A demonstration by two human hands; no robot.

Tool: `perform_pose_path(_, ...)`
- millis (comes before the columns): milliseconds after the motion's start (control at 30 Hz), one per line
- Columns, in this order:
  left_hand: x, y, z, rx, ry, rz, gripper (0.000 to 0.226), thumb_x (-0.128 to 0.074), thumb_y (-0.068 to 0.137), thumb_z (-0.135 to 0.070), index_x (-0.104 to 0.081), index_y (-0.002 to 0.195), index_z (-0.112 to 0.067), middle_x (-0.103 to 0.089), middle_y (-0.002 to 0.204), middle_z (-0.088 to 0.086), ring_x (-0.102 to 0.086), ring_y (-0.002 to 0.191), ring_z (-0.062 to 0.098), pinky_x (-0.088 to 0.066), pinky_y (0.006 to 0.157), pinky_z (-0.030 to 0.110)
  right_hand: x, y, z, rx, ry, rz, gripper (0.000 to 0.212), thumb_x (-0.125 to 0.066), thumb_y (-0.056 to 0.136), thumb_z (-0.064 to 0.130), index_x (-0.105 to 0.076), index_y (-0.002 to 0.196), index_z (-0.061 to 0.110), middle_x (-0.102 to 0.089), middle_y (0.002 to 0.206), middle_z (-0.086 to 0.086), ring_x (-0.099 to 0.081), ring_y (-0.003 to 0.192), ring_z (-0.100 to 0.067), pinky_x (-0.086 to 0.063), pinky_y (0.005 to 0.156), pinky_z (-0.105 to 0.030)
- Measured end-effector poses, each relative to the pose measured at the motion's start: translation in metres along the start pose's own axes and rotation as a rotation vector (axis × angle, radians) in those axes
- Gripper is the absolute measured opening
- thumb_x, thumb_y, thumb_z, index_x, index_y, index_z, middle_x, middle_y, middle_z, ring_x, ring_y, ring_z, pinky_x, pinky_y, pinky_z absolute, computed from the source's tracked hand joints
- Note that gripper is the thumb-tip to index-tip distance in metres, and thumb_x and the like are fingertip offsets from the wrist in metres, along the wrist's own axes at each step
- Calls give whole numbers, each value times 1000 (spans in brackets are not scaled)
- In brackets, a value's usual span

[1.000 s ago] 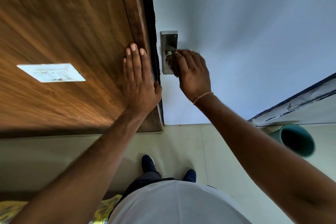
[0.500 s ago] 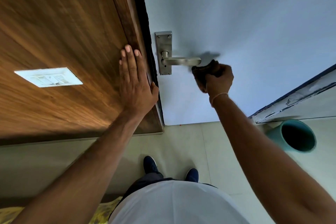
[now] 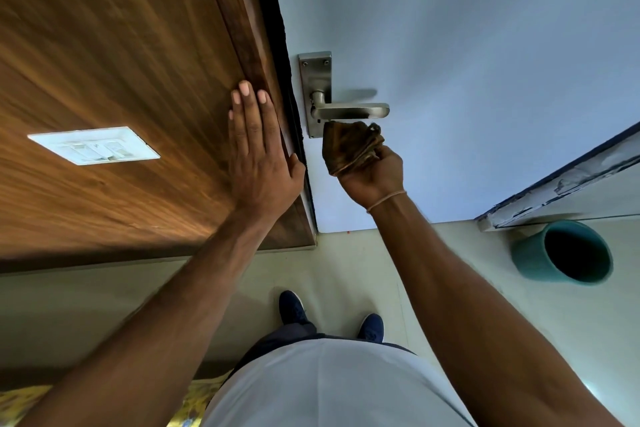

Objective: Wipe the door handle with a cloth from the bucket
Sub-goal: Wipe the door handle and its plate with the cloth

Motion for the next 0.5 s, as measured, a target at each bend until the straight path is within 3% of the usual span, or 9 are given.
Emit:
perform_pose_path(67,0,0,1,-4,-2,0,106,-69,88,-37,-13,167,4,-18,174,31,-17,164,46,-24,134,56,-10,6,-8,2,84,17,45,-47,103,23,-63,144,14,-57,155,-14,-49,149,-33,-38,125,-47)
perform_pose_path(133,1,0,3,-12,-8,5,106,-69,87,-36,-13,167,4,-18,175,31,-16,164,46,-23,134,55,-21,12,-16,33,96,-13,51,-48,100,16,-57,150,14,-53,158,-11,-50,148,-31,-40,124,-44)
perform_pose_path(267,0,0,5,-17,0,16,107,-71,88,-40,-15,167,4,-18,175,29,-16,165,45,-22,135,53,-35,10,-32,47,-24,-63,59,-39,93,-3,-54,149,2,-57,141,-20,-57,133,-37,-61,95,-45)
perform_pose_path(367,0,1,6,-20,-19,-3,101,-69,93,-44,-19,166,5,-20,174,30,-18,164,46,-23,134,54,-42,0,-40,68,-154,-40,46,-31,96,-5,-60,132,-1,-60,132,-23,-61,125,-38,-61,96,-43)
perform_pose_path(500,0,1,5,-18,-31,0,100,-69,93,-40,-18,166,5,-18,174,31,-16,164,46,-19,136,53,-52,-1,-40,89,-123,15,50,-40,96,-5,-52,145,-3,-57,145,-26,-54,142,-39,-56,104,-44)
Point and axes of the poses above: each hand's wrist, its own y-axis towards the middle knuckle, its own x-axis out of the back of the hand, z = x × y, the point moved 1 cm from there along y, towards the middle knuckle
